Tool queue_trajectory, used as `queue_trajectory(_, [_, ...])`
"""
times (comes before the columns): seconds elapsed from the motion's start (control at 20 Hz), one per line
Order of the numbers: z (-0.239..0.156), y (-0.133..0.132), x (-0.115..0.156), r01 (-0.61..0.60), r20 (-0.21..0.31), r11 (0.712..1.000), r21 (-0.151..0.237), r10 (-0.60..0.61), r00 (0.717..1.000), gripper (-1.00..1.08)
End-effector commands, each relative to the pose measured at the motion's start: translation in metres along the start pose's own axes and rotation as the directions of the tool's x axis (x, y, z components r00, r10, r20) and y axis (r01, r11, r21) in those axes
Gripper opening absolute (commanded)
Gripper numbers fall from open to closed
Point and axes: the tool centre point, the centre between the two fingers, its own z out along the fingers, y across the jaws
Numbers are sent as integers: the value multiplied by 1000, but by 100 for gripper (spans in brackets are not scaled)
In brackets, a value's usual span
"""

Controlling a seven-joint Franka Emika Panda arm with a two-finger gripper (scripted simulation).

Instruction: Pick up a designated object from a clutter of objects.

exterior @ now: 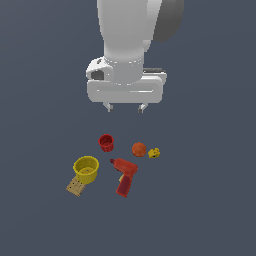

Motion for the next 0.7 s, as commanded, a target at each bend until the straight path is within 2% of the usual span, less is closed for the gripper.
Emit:
queue_trajectory(0.0, [0,0,0,0,0,1000,0,0,1000,100])
queue_trajectory(0.45, [13,-2,-3,21,29,999,-28,-20,999,100])
queue_trajectory(0.65, [13,-2,-3,19,28,999,-27,-18,999,100])
